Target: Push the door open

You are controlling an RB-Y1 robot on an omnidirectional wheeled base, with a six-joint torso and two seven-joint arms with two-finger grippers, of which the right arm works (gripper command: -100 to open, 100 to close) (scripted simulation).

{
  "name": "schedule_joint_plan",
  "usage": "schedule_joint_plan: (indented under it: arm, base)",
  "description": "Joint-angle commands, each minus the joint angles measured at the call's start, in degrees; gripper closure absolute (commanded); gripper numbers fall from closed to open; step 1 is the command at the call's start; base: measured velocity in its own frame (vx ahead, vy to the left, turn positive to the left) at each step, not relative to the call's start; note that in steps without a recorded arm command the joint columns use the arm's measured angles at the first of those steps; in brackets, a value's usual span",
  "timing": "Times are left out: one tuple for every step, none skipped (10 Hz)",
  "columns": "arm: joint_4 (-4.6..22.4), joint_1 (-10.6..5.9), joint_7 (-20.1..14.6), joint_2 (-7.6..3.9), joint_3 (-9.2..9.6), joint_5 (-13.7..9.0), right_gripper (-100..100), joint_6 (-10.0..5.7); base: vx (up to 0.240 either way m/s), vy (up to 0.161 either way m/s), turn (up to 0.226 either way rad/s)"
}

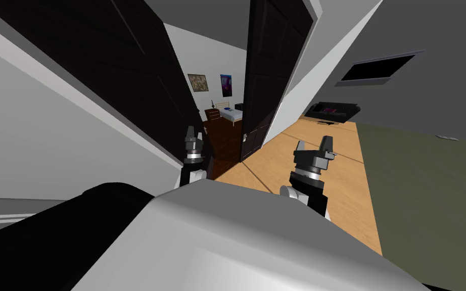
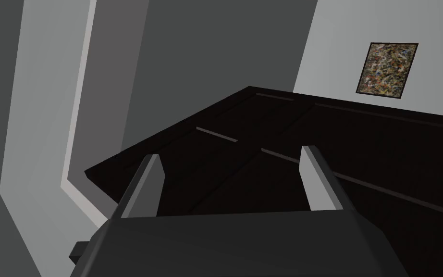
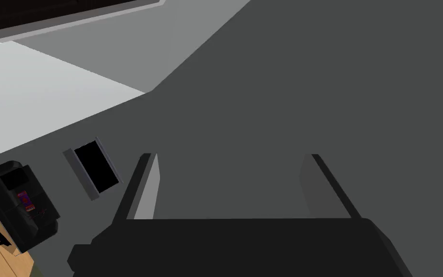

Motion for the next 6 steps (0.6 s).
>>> schedule_joint_plan:
  arm:
    - [2.15, -0.76, 0.02, -0.47, 0.49, 0.16, -100, -0.46]
    - [3.11, -1.09, 0.03, -0.67, 0.70, 0.23, -100, -0.67]
    - [4.06, -1.43, 0.04, -0.86, 0.92, 0.30, -100, -0.88]
    - [5.24, -1.84, 0.05, -1.07, 1.18, 0.39, -100, -1.13]
    - [6.61, -2.33, 0.07, -1.31, 1.50, 0.50, -100, -1.43]
    - [7.99, -2.81, 0.08, -1.54, 1.81, 0.60, -100, -1.73]
  base:
    - [0.066, 0.069, 0.076]
    - [0.085, -0.066, 0.070]
    - [0.084, -0.079, 0.058]
    - [0.081, -0.060, 0.064]
    - [0.075, -0.048, 0.075]
    - [0.083, -0.051, 0.065]
